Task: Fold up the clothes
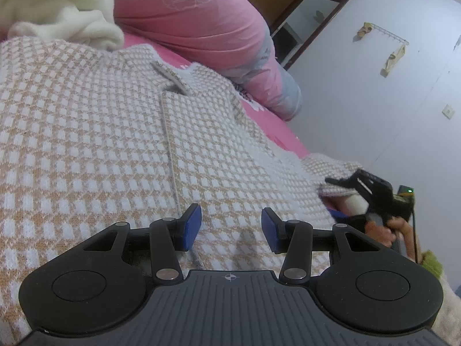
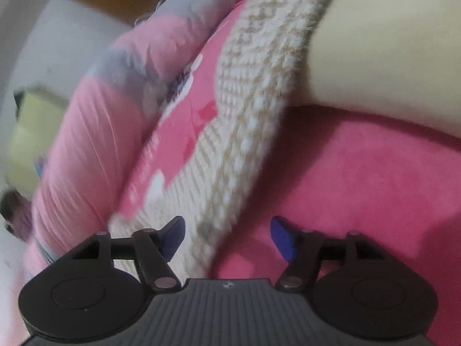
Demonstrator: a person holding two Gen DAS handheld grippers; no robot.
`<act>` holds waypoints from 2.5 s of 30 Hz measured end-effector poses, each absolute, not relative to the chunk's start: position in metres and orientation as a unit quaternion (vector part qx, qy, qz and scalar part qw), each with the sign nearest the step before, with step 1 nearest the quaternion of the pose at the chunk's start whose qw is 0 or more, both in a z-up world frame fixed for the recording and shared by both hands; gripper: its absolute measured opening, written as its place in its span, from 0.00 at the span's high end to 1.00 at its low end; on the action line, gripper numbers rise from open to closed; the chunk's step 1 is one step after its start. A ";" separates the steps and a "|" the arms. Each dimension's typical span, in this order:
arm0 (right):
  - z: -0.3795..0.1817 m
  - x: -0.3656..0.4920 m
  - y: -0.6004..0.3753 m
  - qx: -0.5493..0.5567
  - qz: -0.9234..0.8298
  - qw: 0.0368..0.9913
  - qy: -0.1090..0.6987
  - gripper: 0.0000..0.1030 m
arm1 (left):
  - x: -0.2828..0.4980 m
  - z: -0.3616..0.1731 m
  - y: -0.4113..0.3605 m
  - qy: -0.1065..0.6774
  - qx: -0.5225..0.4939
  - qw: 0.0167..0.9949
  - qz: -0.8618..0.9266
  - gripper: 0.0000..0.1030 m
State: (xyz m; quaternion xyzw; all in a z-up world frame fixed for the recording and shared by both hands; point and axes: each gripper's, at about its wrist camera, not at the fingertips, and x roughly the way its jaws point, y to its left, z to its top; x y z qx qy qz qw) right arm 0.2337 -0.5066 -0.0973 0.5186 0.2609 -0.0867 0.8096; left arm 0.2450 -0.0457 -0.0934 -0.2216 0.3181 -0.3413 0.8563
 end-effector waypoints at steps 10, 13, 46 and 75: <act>-0.102 0.249 -0.508 0.501 -0.112 0.823 0.241 0.91 | 0.246 -0.094 -0.046 0.320 -0.219 0.856 -0.341 0.55; -0.102 0.245 -0.510 0.489 -0.129 0.829 0.240 0.91 | 0.247 -0.094 -0.046 0.321 -0.219 0.856 -0.341 0.55; -0.041 0.202 -0.363 0.047 0.132 0.934 0.330 0.58 | 0.249 -0.095 -0.041 0.322 -0.236 0.850 -0.345 0.55; -0.030 -0.034 -0.418 0.016 -0.022 0.923 0.384 0.61 | 0.253 -0.101 -0.032 0.324 -0.275 0.832 -0.357 0.56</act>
